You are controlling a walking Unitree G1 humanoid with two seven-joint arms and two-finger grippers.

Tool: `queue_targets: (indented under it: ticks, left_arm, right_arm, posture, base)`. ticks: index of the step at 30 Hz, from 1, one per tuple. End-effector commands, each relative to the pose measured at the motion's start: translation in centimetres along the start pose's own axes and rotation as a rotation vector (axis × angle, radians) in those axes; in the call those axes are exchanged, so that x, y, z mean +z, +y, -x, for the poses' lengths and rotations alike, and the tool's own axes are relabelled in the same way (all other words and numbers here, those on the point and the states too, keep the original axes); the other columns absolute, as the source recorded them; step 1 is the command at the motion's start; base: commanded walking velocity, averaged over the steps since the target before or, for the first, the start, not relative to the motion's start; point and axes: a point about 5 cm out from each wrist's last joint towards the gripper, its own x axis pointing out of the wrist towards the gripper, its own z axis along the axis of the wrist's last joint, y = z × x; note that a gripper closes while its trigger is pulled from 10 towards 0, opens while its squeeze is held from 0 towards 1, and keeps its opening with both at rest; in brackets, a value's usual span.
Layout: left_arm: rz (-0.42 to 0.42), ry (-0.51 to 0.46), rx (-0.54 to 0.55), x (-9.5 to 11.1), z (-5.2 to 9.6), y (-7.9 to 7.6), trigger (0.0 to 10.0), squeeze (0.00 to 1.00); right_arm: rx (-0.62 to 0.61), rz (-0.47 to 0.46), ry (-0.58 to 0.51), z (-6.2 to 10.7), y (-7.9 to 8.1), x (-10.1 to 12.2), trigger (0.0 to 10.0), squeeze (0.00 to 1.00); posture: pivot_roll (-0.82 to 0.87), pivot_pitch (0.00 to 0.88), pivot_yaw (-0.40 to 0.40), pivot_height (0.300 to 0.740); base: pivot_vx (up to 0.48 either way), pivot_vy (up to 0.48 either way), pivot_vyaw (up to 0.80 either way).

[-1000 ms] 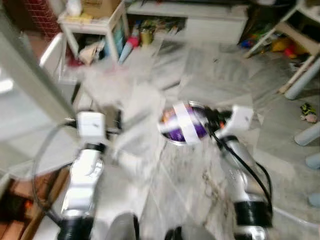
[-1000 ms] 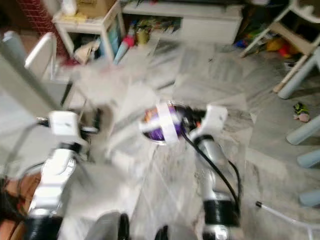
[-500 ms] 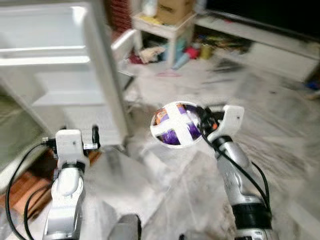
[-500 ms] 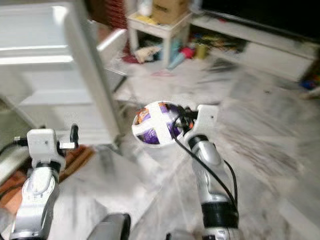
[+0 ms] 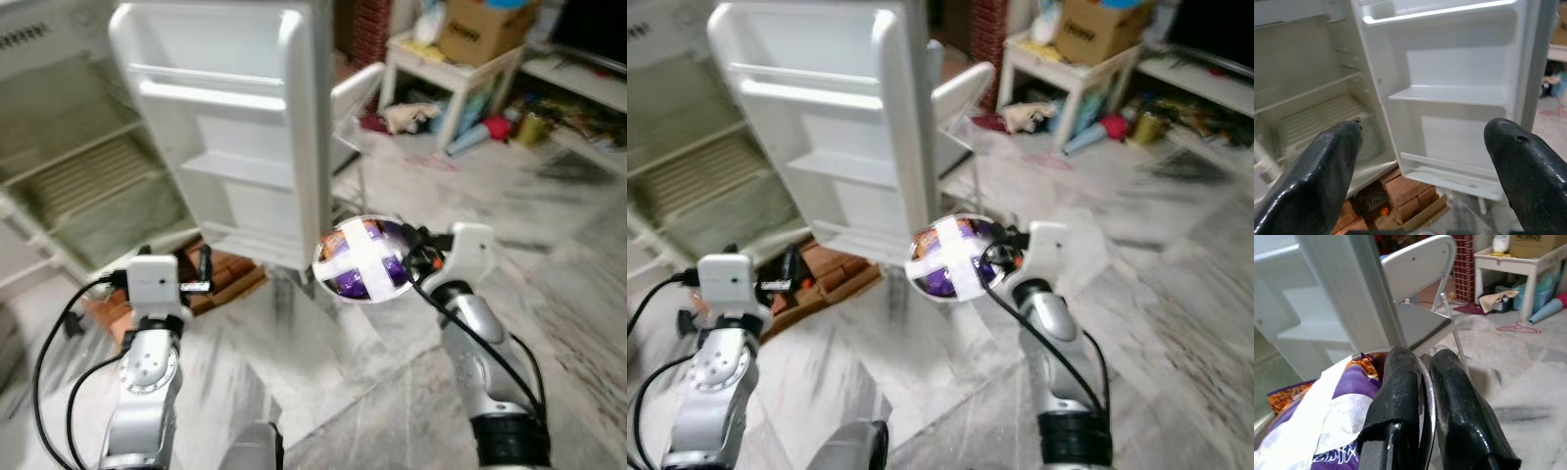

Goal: Restocking fridge

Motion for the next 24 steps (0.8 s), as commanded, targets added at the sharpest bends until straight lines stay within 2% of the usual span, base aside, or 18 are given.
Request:
queue_targets:
  ticks: [1,10,17,19,24]
  left_arm:
    - [-0.017,-0.012,0.021,0.38,-0.19,0.80,10.0,0.00]
    - [-0.008,-0.002,0.012,0.41,-0.10,0.51,10.0,0.00]
    - [-0.002,0.020,0.009,-0.31,0.13,0.48,10.0,0.00]
    - [-0.001,0.015,0.002,-0.28,0.10,0.40,10.0,0.00]
    - [0.007,0.016,-0.007,-0.41,0.22,0.32,10.0,0.00]
  right_arm:
    - [0.038,-0.009,-0.043,-0.57,1.34,0.86,10.0,0.00]
    - [0.036,-0.013,-0.043,-0.45,1.27,0.79,10.0,0.00]
    - [0.031,-0.021,-0.045,-0.59,1.23,0.69,10.0,0.00]
    - [0.024,-0.056,-0.041,-0.65,1.20,0.62,10.0,0.00]
    - [0.022,-0.052,-0.044,-0.62,1.04,0.62,10.0,0.00]
  posture:
    - [0.08,0.045,-0.006,0.740]
    - [0.08,0.048,0.004,0.740]
    - [0.08,0.040,0.002,0.740]
    - [0.08,0.040,0.001,0.740]
    - [0.08,0.040,0.000,0.740]
  base:
    - [0.000,0.000,0.80]
    - [0.000,0.000,0.80]
    - [0.000,0.000,0.80]
    - [0.000,0.000,0.24]
    - [0.000,0.000,0.00]
